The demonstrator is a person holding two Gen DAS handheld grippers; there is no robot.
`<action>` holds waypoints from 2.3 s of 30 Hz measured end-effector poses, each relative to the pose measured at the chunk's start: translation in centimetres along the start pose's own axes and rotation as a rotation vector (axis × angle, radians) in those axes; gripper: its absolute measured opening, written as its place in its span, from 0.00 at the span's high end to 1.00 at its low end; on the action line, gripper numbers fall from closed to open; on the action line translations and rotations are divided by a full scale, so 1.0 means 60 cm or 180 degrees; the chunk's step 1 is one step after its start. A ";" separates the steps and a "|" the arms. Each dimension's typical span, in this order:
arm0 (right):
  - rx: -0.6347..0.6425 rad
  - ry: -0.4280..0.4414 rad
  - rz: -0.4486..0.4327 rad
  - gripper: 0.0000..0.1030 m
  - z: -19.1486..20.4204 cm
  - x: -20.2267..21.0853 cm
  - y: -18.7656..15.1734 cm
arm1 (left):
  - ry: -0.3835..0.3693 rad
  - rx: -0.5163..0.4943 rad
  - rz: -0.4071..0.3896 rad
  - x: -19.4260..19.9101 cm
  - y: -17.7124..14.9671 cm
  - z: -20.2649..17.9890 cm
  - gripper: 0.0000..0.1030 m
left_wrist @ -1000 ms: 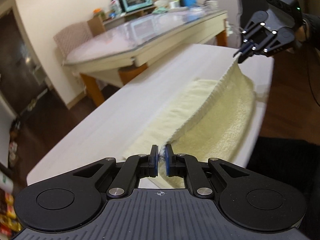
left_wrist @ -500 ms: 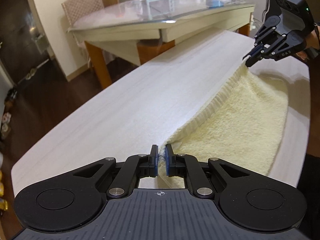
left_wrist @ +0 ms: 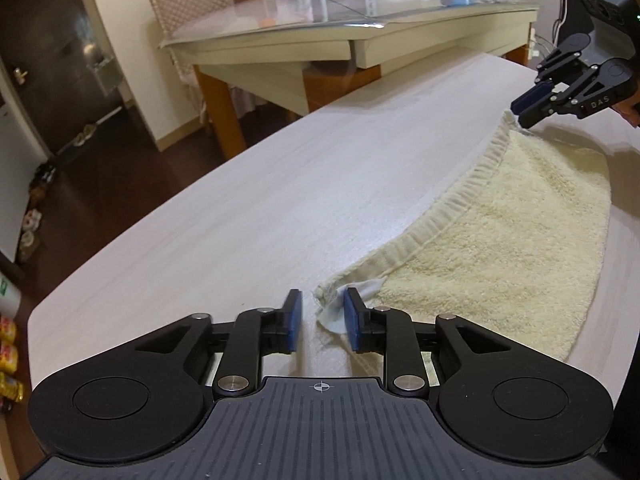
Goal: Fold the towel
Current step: 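Open both grippers and release the half-folded towel, then grasp the folded towel edge with the right gripper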
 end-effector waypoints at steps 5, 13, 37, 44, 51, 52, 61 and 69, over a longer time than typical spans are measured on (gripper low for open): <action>-0.0123 -0.0073 -0.0270 0.63 0.014 0.034 0.021 | -0.0018 0.0145 -0.0101 0.027 -0.009 0.012 0.48; 0.0478 -0.0014 -0.0545 0.59 0.193 0.097 0.026 | 0.0211 0.0330 -0.0230 0.072 -0.035 0.042 0.27; 0.2310 -0.0956 -0.0735 0.64 0.530 -0.048 0.022 | 0.0434 0.0583 -0.0673 0.169 -0.101 0.077 0.05; 0.2408 -0.1010 -0.0732 0.93 0.535 -0.073 0.026 | 0.0438 0.0424 -0.0647 0.168 -0.113 0.065 0.04; 0.1731 -0.0217 -0.0785 0.94 0.496 0.005 0.047 | 0.0300 -0.0440 -0.0724 0.166 -0.121 -0.005 0.04; 0.1596 -0.0054 -0.0762 0.94 0.485 0.021 0.050 | 0.0269 -0.0523 -0.0722 0.165 -0.120 -0.013 0.04; 0.0952 0.0834 -0.0662 0.94 0.398 0.124 0.056 | -0.0275 -0.1813 -0.0607 0.136 -0.142 -0.149 0.04; 0.0879 0.1051 -0.0597 0.94 0.379 0.142 0.032 | -0.0515 -0.2230 -0.0529 0.111 -0.144 -0.202 0.43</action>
Point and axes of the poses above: each gripper's, at about its wrist camera, not at the fingertips, and x roughly against the way its jaws point, z to its left, y to its top, the point moved 8 cm from there along -x, roughly the way its jaws point, and after that the axes turned 11 degrees about -y, right-handed, at the moved point
